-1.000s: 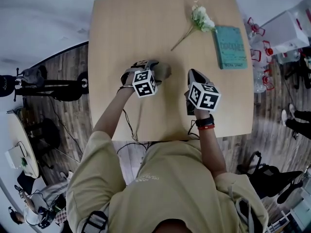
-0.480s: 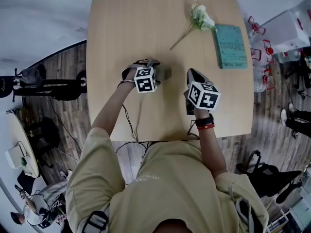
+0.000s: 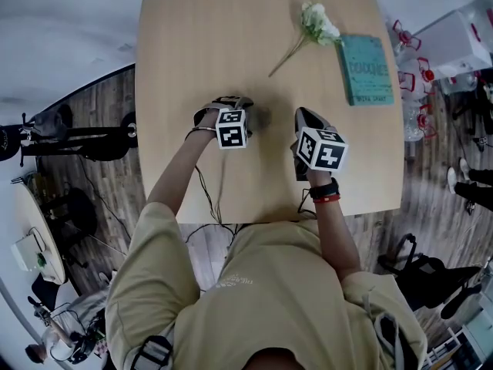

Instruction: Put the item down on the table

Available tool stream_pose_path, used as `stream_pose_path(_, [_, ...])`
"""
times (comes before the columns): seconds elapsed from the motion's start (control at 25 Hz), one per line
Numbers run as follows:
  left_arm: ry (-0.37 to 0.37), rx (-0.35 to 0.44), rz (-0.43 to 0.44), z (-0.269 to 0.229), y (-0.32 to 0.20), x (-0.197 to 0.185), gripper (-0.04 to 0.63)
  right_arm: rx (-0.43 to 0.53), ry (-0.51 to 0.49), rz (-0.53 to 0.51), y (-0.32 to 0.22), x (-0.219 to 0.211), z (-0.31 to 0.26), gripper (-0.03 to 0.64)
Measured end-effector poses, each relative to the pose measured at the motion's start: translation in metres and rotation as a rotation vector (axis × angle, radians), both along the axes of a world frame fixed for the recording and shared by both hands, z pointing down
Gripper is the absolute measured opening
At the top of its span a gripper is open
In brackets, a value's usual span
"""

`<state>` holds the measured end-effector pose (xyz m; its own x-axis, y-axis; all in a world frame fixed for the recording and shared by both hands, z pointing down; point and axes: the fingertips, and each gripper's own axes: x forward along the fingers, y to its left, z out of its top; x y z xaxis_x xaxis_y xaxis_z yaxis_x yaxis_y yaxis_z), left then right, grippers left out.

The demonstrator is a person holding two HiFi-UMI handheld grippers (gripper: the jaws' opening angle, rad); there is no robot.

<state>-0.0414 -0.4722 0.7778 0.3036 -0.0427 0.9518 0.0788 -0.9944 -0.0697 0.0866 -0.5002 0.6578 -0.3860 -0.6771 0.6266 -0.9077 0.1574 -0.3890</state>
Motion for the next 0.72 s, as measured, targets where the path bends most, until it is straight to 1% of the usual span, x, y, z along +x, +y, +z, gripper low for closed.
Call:
stream_pose_path(0.08, [0.006,0.012,0.003,0.001,-0.001,-0.001,0.378,-0.006,-0.002,0.0,0.002,-0.001,0.002,0.002])
stream_pose_path(0.12, [0.015,0.005,-0.005,0.0,0.0,-0.001,0.379,-0.01,-0.003,0.0,0.002,-0.002,0.002,0.003])
stream_pose_path(0.2, [0.033,-0.012,-0.027,-0.004,0.001,0.0,0.379,-0.015,-0.006,0.0,0.004,-0.003,0.002,0.003])
stream_pose_path(0.32, [0.061,-0.014,-0.069,-0.011,-0.001,0.004,0.379,-0.016,-0.013,0.004,0.006,-0.001,0.0,0.005])
stream_pose_path(0.56, [0.112,0.037,-0.138,-0.038,-0.003,0.004,0.385,0.003,-0.037,0.04,0.012,0.002,-0.018,0.005])
stream_pose_path(0.72, [0.176,0.086,-0.182,-0.064,0.004,0.001,0.385,0.008,-0.05,0.054,0.024,0.002,-0.024,0.005])
